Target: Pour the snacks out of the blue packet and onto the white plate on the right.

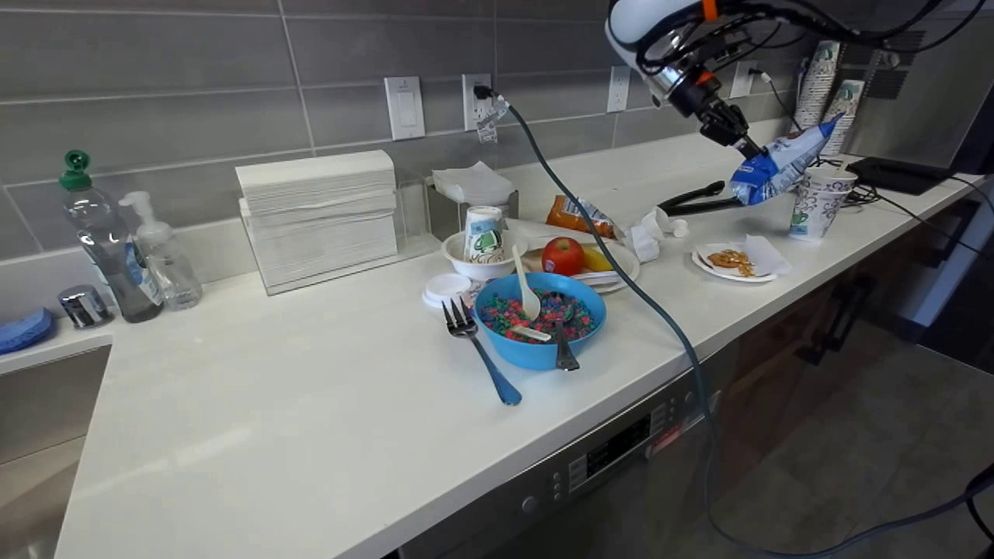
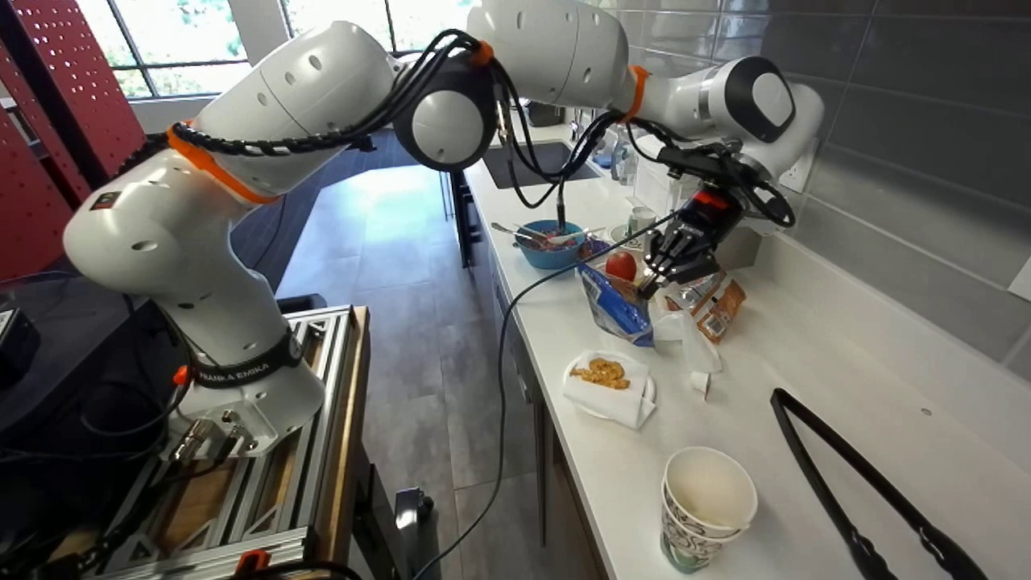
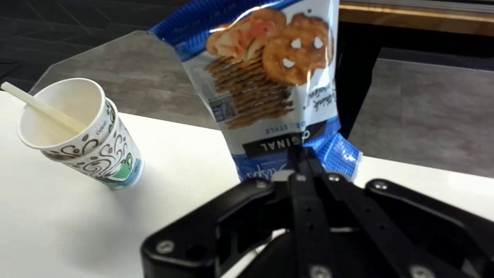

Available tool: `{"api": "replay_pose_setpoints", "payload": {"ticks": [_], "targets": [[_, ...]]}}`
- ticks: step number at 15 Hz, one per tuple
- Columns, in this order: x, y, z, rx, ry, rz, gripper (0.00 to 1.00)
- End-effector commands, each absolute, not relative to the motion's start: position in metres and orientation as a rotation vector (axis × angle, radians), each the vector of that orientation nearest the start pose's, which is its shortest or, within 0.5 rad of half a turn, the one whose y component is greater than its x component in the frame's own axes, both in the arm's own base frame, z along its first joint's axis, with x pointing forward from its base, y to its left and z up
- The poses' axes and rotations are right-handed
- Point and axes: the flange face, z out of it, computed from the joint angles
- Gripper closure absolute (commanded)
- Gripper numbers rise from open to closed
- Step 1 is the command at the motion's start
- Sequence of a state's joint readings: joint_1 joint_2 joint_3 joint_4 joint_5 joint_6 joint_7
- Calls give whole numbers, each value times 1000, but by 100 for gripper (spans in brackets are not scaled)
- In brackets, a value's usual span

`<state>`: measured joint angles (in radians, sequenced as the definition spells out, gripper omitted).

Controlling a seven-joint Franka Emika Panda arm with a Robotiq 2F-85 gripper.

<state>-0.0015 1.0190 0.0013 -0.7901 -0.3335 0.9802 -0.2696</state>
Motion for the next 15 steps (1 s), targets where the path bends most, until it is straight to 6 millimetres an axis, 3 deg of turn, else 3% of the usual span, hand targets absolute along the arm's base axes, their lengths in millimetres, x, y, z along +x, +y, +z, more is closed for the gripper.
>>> {"api": "replay_pose_setpoints", "payload": {"ticks": [1,4,9,11,15], "targets": [[679,-73,316,-3022,-172,1141,100],[684,-84,316,-3016,-123,870,100],[698,-81,322,-3102,-117,384,100],[698,-84,327,-3138,-99,205,100],[686,-83,317,-3129,18,-62,100]]}}
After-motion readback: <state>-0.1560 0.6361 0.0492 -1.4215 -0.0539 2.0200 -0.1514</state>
